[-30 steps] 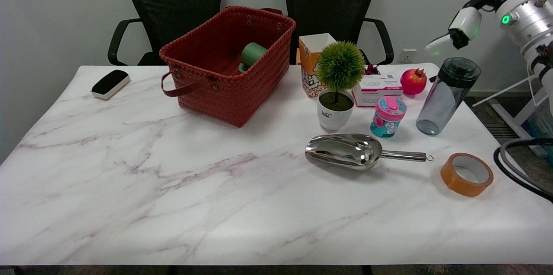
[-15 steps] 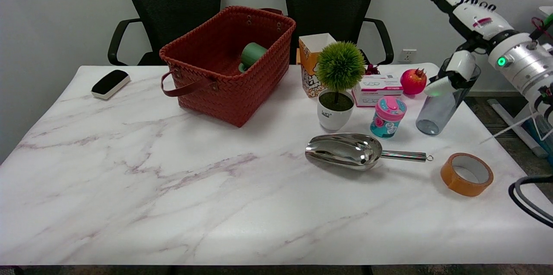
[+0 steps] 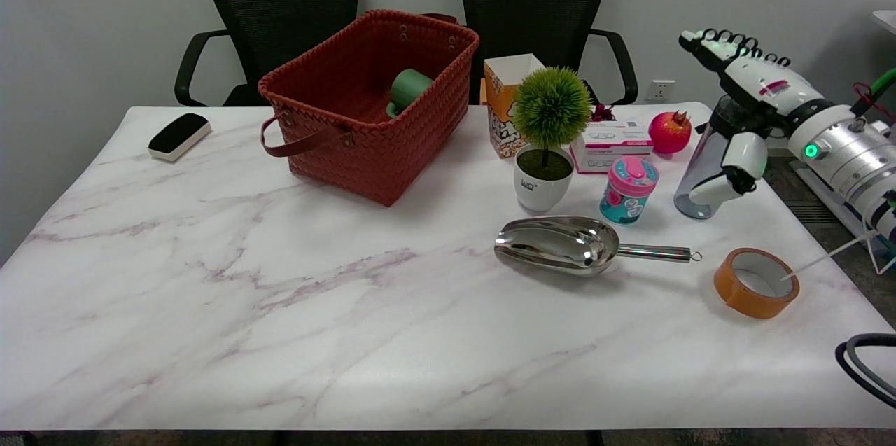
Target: Pick up the stainless steel scoop.
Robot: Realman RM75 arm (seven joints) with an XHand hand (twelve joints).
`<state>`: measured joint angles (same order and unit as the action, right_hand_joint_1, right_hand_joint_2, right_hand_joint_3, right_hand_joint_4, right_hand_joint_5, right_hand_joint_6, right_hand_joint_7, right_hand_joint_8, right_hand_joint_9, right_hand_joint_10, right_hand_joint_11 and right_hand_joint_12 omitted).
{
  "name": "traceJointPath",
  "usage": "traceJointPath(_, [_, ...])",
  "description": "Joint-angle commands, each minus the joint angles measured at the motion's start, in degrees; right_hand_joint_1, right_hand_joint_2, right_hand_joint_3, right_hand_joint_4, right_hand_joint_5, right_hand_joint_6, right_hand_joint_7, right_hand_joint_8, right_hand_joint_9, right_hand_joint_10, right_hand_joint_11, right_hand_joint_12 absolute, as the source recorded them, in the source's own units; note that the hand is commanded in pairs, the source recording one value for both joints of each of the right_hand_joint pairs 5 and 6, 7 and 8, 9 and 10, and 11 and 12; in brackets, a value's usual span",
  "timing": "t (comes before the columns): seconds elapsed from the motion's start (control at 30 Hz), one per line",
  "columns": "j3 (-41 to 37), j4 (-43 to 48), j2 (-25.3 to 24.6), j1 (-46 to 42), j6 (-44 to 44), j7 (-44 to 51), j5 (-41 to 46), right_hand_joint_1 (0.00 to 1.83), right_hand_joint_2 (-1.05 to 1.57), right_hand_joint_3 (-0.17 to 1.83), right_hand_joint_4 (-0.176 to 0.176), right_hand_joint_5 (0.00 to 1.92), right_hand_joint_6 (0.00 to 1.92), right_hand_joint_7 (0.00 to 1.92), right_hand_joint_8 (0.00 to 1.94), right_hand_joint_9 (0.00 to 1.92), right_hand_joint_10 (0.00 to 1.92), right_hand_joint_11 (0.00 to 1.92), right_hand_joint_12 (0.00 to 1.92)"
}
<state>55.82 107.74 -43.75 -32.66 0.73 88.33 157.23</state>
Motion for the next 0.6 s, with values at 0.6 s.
traceJointPath(0.6, [3.9,0.1,-13.6,-5.6,-11.2,17.0,-0.4,1.22,-0.82,1.18,0.0,0.02,0.02,0.0,0.0,0.0,0.0,0.0,0.0])
